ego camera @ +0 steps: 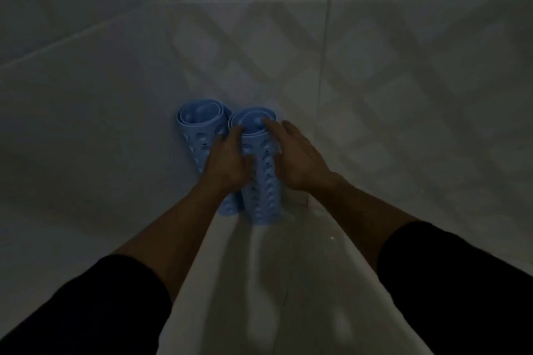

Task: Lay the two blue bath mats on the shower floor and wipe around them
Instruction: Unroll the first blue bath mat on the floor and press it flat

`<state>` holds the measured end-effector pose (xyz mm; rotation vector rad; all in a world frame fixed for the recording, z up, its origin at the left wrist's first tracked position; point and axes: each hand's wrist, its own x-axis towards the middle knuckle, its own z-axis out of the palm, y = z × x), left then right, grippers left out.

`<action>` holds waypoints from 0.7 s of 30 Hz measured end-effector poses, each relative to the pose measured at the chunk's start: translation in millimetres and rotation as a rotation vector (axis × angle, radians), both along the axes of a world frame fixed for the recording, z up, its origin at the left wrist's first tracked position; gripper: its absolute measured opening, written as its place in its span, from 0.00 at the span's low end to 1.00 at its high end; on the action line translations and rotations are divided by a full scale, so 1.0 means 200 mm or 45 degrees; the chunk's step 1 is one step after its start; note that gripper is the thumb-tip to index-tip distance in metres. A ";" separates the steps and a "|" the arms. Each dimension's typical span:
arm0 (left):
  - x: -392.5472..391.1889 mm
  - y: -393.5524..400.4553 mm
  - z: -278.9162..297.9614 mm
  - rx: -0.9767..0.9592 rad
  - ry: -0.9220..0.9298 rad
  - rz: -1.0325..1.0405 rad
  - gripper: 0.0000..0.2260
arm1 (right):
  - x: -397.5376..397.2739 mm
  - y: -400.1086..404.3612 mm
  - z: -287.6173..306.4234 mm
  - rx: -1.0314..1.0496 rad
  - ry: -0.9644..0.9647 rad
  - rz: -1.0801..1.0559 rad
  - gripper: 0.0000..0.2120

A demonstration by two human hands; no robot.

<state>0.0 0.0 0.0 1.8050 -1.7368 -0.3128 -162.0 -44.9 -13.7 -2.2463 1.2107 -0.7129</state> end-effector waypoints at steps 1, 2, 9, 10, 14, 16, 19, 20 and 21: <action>0.00 0.01 -0.01 -0.046 -0.013 0.009 0.22 | 0.02 0.01 -0.01 -0.025 0.001 0.035 0.38; -0.01 0.02 -0.02 -0.099 -0.013 0.018 0.17 | 0.03 0.02 -0.02 -0.046 -0.013 0.042 0.37; -0.08 0.16 -0.09 -0.365 0.047 -0.090 0.08 | -0.05 0.17 -0.09 -0.235 -0.266 0.004 0.23; -0.10 0.19 -0.09 -0.390 0.042 -0.091 0.08 | -0.07 0.21 -0.09 -0.232 -0.258 0.001 0.21; -0.20 0.35 -0.04 -0.391 0.072 -0.020 0.11 | -0.18 0.34 -0.06 -0.198 -0.229 0.025 0.28; -0.24 0.40 0.00 -0.382 0.072 -0.018 0.11 | -0.24 0.41 -0.03 -0.174 -0.269 0.017 0.33; -0.29 0.41 0.09 -0.390 0.092 0.002 0.11 | -0.33 0.48 0.00 -0.116 -0.429 -0.018 0.44; -0.31 0.42 0.12 -0.390 0.113 -0.013 0.11 | -0.37 0.52 0.00 -0.060 -0.470 -0.050 0.49; -0.33 0.44 0.14 -0.386 0.135 -0.035 0.12 | -0.42 0.56 0.00 0.017 -0.493 -0.094 0.55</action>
